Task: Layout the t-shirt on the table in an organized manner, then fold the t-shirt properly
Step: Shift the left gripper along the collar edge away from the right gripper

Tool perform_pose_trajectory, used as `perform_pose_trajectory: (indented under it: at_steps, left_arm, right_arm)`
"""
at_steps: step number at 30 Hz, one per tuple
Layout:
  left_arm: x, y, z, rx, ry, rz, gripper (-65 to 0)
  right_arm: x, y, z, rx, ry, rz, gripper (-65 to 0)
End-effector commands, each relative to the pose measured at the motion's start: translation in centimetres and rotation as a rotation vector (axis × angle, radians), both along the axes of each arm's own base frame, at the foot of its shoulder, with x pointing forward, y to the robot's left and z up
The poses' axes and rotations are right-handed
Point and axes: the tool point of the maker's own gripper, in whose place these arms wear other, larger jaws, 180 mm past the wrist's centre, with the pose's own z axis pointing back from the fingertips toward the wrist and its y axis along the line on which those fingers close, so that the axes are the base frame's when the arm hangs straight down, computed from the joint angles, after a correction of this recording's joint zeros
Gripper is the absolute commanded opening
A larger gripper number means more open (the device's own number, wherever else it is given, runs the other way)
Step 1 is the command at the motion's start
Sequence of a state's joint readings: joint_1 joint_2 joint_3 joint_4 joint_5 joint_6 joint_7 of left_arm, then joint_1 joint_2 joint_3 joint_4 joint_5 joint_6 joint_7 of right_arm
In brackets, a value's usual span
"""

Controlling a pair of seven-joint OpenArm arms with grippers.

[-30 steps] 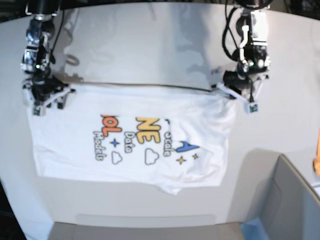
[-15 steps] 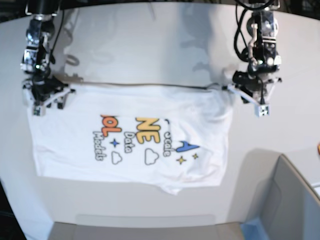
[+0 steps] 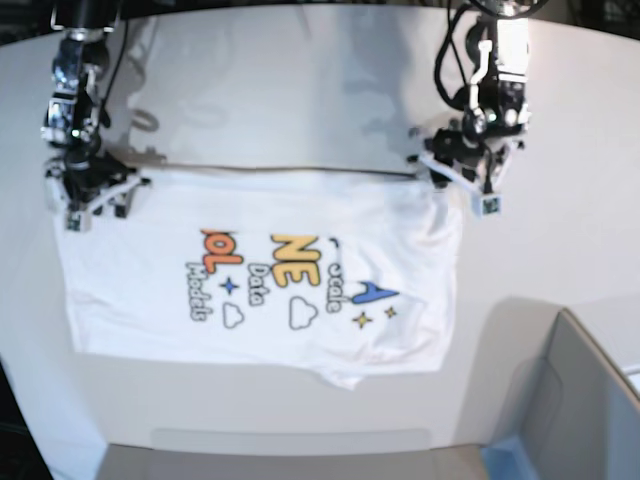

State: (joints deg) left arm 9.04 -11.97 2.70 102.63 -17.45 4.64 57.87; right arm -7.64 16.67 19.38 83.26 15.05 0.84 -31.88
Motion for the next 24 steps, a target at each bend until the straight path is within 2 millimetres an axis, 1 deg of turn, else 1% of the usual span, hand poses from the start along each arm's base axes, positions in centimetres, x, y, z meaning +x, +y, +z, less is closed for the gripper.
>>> perform_pose_trajectory:
  at_steps: [1, 6, 8, 10, 13, 14, 15, 17, 20, 22, 24]
  left_arm:
    - [1.4, 0.3, 1.7, 0.018, -0.069, -0.002, -37.2]
    - [1.4, 0.2, 1.6, 0.018, -0.065, -0.011, -37.3]
    - [1.4, 0.0, 1.5, 0.014, -0.064, -0.017, -38.7]
    - [1.1, -1.3, 0.7, 0.006, -0.039, -0.051, -44.4]
    - [0.2, -1.8, -1.4, 0.004, 0.024, -0.067, -57.8]
    - [0.3, -1.8, -1.7, 0.004, 0.032, -0.066, -59.5]
    - [0.7, -1.7, -1.8, 0.005, 0.032, -0.064, -59.7]
    - [1.1, -1.3, -1.6, 0.01, 0.025, -0.057, -59.7]
    - [1.7, -1.1, -0.3, 0.019, -0.013, -0.063, -61.0]
    - [2.1, -0.3, 0.4, 0.047, -0.034, -0.068, -61.3]
    - [2.2, 0.4, 0.7, 0.069, -0.038, -0.07, -61.4]
  right_arm:
    - [-1.6, -0.4, -1.4, -0.001, 0.095, -0.013, -37.0]
    - [-1.6, -0.4, -1.4, -0.001, 0.095, -0.013, -37.0]
    - [-1.6, -0.4, -1.4, -0.001, 0.095, -0.011, -37.0]
    - [-1.6, -0.4, -1.4, -0.001, 0.095, -0.011, -37.0]
    - [-1.6, -0.4, -1.4, -0.001, 0.095, -0.011, -37.0]
    - [-1.6, -0.4, -1.4, -0.001, 0.095, -0.011, -37.0]
    - [-1.5, -0.4, -1.4, -0.001, 0.093, -0.013, -37.0]
    - [-1.4, -0.6, -1.2, -0.003, 0.09, -0.017, -37.0]
    - [-1.3, -1.4, -0.9, -0.024, 0.089, -0.014, -37.0]
    - [-1.4, -1.7, -1.2, -0.024, 0.1, -0.021, -37.0]
    - [-1.3, -2.2, -1.3, -0.03, 0.105, -0.028, -37.0]
